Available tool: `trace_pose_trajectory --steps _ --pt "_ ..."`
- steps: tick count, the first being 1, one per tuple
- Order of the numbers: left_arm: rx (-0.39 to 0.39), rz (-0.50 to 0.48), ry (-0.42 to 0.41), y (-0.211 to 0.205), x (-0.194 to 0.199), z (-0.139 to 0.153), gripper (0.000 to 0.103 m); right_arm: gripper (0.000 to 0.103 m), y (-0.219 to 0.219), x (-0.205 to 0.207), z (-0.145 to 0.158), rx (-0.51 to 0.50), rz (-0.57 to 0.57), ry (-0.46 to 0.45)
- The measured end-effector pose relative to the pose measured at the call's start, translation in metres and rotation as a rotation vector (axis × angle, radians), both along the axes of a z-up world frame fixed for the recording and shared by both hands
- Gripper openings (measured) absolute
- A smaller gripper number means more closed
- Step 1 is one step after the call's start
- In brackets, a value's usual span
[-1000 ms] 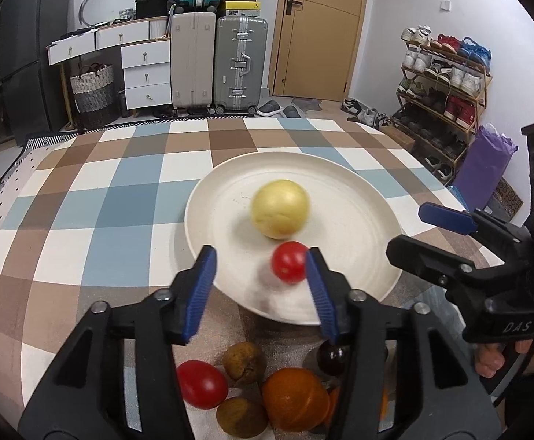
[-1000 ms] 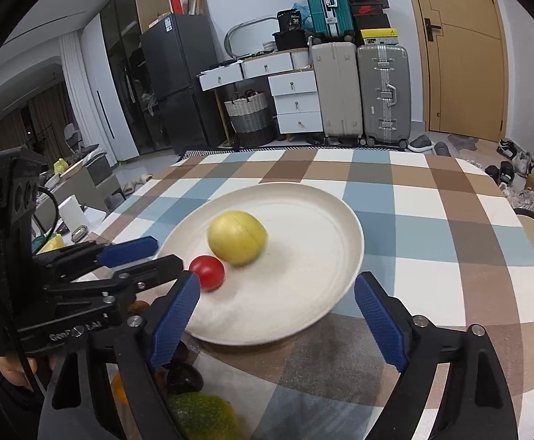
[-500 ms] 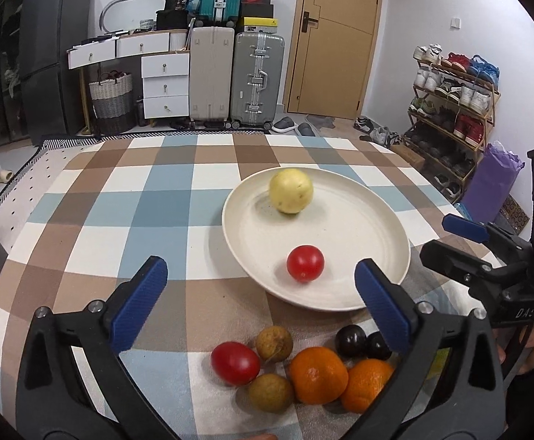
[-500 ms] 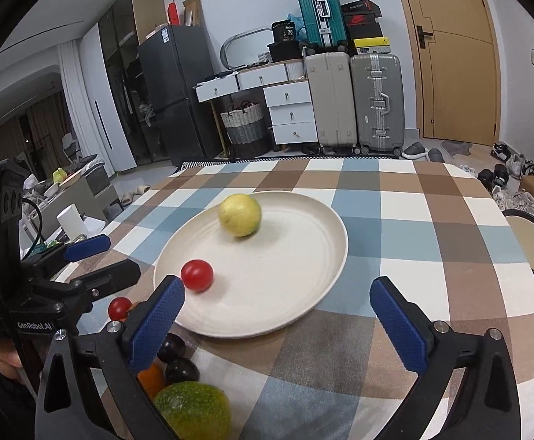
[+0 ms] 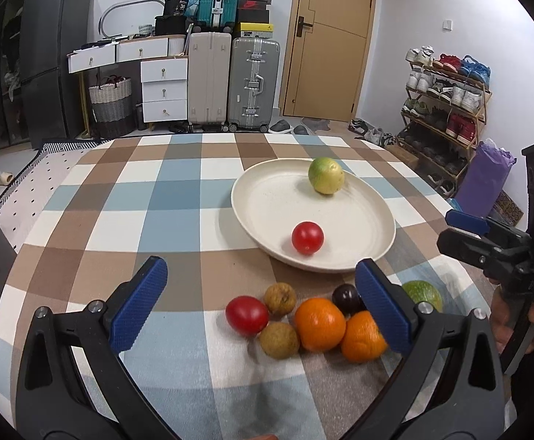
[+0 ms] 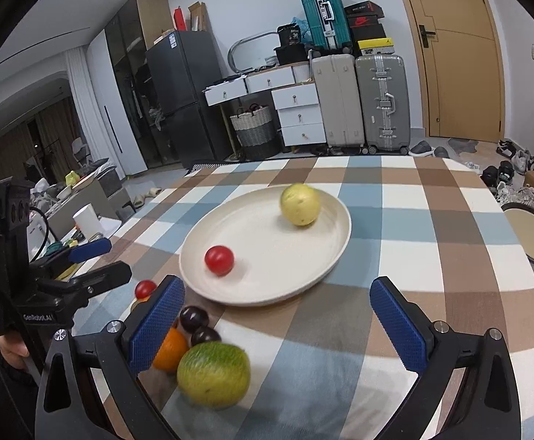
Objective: Organize fruits
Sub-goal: 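Withdraw both grippers and grasp the second green citrus with the right gripper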
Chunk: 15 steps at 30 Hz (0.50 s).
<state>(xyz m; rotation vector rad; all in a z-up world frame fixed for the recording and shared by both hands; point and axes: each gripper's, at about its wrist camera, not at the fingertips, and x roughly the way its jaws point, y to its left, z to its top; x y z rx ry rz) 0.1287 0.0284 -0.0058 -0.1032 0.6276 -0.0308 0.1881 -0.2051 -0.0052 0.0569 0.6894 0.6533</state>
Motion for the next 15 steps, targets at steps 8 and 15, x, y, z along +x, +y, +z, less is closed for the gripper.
trace_pose_trajectory --steps 8,15 --pt "-0.042 -0.016 0.026 0.007 -0.01 -0.002 0.102 0.103 -0.004 -0.012 -0.005 0.021 0.07 0.065" --pt "-0.02 -0.05 0.059 -0.002 -0.009 -0.005 0.102 0.103 0.009 -0.013 -0.017 -0.047 0.117 0.123"
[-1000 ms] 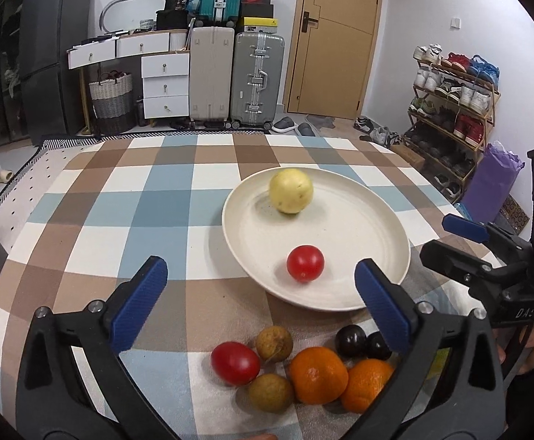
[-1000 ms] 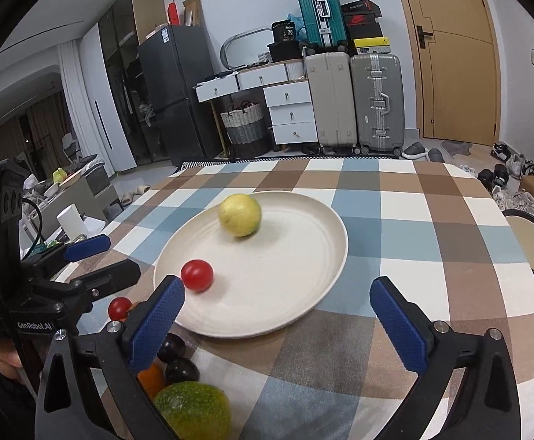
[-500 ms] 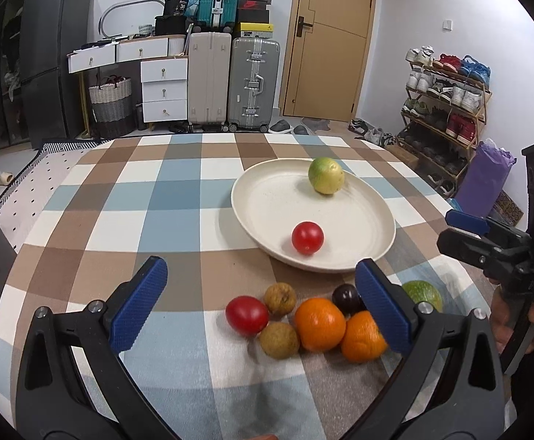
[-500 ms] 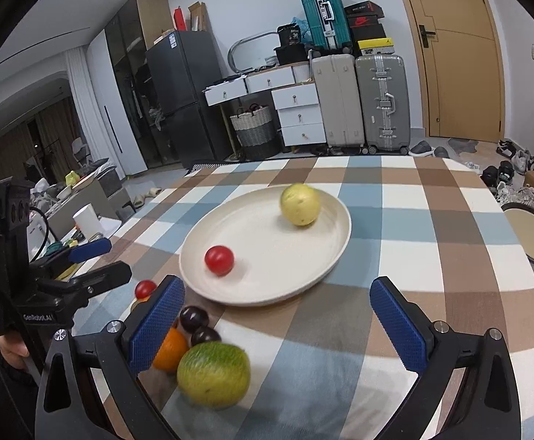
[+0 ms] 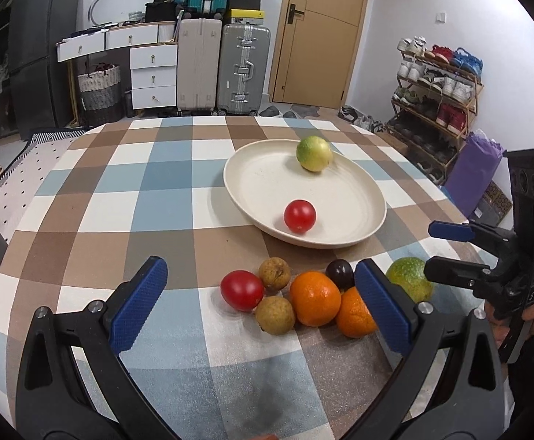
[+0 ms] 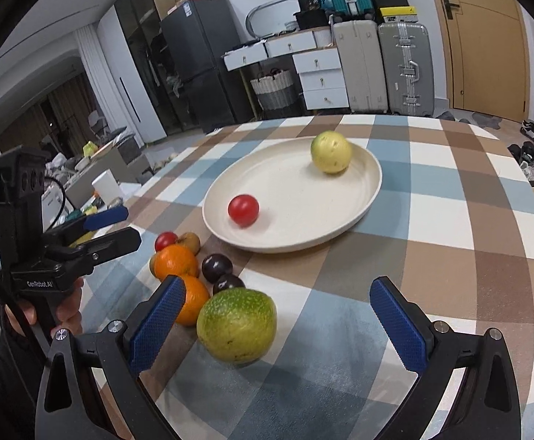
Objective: Organize fruits
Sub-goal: 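Withdraw both grippers and grasp the second green citrus with the right gripper, then grasp the second red tomato with the left gripper while the right gripper holds the citrus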
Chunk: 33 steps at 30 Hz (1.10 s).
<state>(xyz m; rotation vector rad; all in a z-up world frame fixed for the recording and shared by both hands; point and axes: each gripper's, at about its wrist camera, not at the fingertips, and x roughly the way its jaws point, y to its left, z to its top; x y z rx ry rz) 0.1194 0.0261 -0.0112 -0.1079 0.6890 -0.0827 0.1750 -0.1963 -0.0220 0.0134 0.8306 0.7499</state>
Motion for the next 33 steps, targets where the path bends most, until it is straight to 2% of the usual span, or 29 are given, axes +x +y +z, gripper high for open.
trace_pose_trajectory --steps 6,9,11,24,29,33 --pt "0.013 -0.028 0.038 -0.005 0.004 -0.006 0.102 0.102 0.008 -0.005 -0.006 -0.024 0.071 0.036" --pt "-0.004 -0.029 0.042 -0.004 0.004 -0.007 0.102 0.1 0.011 -0.006 -0.009 -0.025 0.103 0.062" --pt "-0.011 -0.03 0.052 -0.003 0.006 -0.008 0.102 0.093 0.014 -0.006 -0.012 -0.03 0.12 0.08" --pt "0.003 -0.058 0.068 -0.01 0.009 -0.012 0.102 0.074 0.018 -0.007 -0.018 -0.027 0.16 0.123" --pt "0.007 -0.059 0.073 -0.011 0.011 -0.013 0.102 0.053 0.021 -0.009 -0.02 -0.038 0.173 0.129" --pt "0.002 -0.059 0.074 -0.011 0.011 -0.015 0.102 0.052 0.022 -0.01 -0.021 -0.041 0.175 0.124"
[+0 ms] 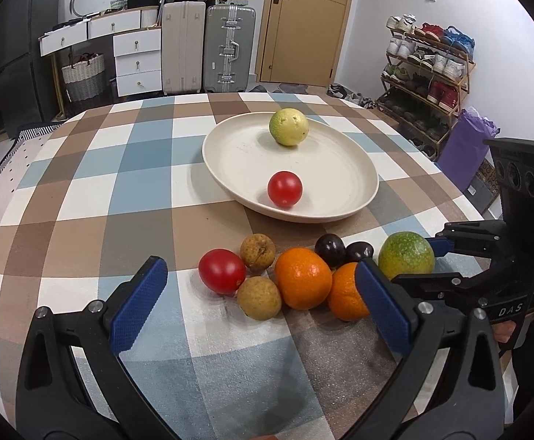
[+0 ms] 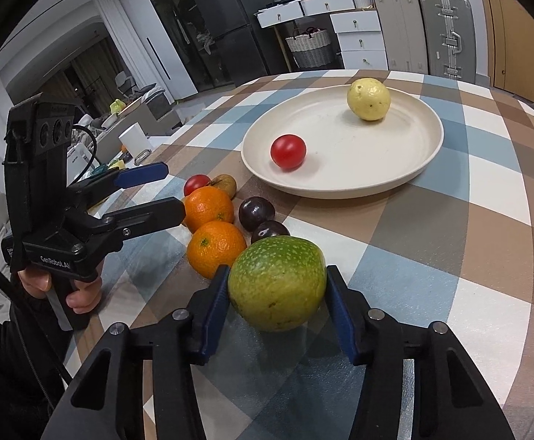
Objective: Organize fruits
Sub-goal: 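Grasp the second red tomato with the left gripper while the right gripper holds the citrus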
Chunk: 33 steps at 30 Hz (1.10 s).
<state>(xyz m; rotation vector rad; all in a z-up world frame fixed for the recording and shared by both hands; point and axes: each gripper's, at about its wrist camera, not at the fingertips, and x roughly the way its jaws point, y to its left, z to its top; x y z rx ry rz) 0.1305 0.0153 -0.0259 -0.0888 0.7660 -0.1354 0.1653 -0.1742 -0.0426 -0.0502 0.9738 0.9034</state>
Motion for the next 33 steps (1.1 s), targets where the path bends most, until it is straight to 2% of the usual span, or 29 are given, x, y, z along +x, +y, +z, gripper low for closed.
trace_pose_trajectory --steps 5,11,13,20,24,27,29,32,33 --pt "0.002 -0.003 0.0 -0.001 0.0 -0.001 0.102 0.051 -0.001 -0.002 0.003 0.005 0.0 -0.026" --pt "0.013 -0.032 -0.057 -0.005 -0.007 0.006 0.102 0.051 -0.008 0.0 0.011 0.045 -0.026 -0.051" --pt "0.021 -0.016 -0.065 -0.004 -0.007 0.008 0.102 0.051 -0.011 0.002 0.012 0.049 -0.042 -0.052" --pt "-0.069 0.144 -0.038 0.035 0.0 0.004 0.102 0.051 -0.02 0.009 0.015 0.063 -0.101 -0.048" --pt "-0.077 0.174 -0.004 0.044 0.004 -0.003 0.101 0.051 -0.021 0.011 0.014 0.057 -0.118 -0.049" --pt "-0.069 0.161 0.014 0.042 0.006 -0.007 0.094 0.051 -0.021 0.012 0.014 0.052 -0.12 -0.048" --pt "-0.055 0.169 0.019 0.041 0.007 -0.009 0.084 0.051 -0.021 0.012 0.014 0.052 -0.12 -0.048" --pt "-0.069 0.18 0.026 0.044 0.008 -0.011 0.075 0.051 -0.022 0.012 0.014 0.052 -0.121 -0.049" --pt "-0.072 0.19 0.026 0.045 0.008 -0.011 0.075 0.051 -0.022 0.012 0.014 0.05 -0.121 -0.049"
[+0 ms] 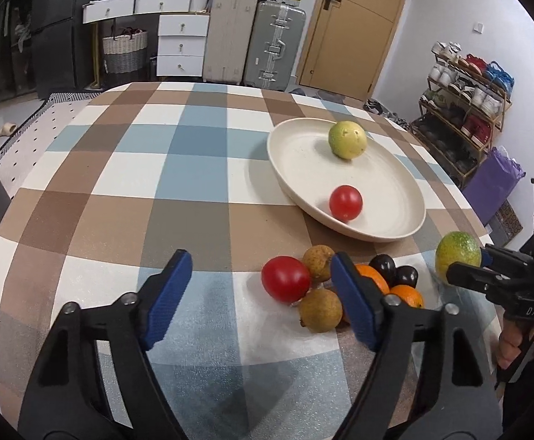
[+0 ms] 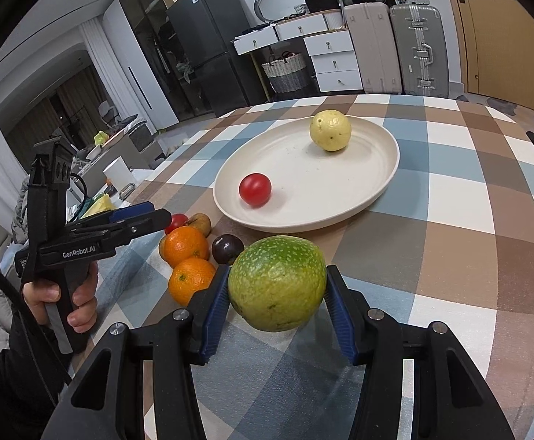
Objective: Organize fruits
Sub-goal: 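Grasp the second red tomato with the left gripper while the right gripper holds the citrus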
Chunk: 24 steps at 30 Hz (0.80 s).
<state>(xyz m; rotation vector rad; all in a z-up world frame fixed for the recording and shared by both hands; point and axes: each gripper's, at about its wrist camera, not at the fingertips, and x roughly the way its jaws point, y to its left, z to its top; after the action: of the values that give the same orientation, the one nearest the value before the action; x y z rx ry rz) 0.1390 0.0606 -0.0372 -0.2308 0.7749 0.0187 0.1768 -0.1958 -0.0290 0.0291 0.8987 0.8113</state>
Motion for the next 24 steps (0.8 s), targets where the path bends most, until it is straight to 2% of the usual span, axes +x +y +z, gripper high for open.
trace_pose_trajectory --steps 3,7,12,18,20,21,24 --pt "-0.026 0.014 0.02 0.005 0.002 -0.004 0.074 0.051 0.0 0.0 -0.001 -0.004 -0.001 0.0" --pt "-0.081 -0.004 0.067 0.006 0.008 -0.013 0.068 0.051 0.0 0.0 -0.001 -0.007 0.0 0.0" --pt "-0.109 -0.017 0.068 0.006 0.01 -0.016 0.063 0.052 0.0 0.0 -0.001 -0.009 -0.001 0.001" --pt "-0.18 -0.043 0.069 0.008 0.012 -0.018 0.047 0.052 0.001 0.0 -0.002 -0.014 -0.001 -0.002" --pt "-0.212 -0.061 0.064 0.009 0.011 -0.018 0.035 0.052 0.001 0.0 -0.002 -0.014 -0.001 -0.002" --pt "-0.226 -0.071 0.063 0.009 0.011 -0.018 0.033 0.052 0.001 0.0 -0.002 -0.015 -0.001 -0.002" --pt "-0.217 -0.07 0.06 0.007 0.011 -0.017 0.027 0.052 0.001 0.0 -0.002 -0.016 -0.002 -0.004"
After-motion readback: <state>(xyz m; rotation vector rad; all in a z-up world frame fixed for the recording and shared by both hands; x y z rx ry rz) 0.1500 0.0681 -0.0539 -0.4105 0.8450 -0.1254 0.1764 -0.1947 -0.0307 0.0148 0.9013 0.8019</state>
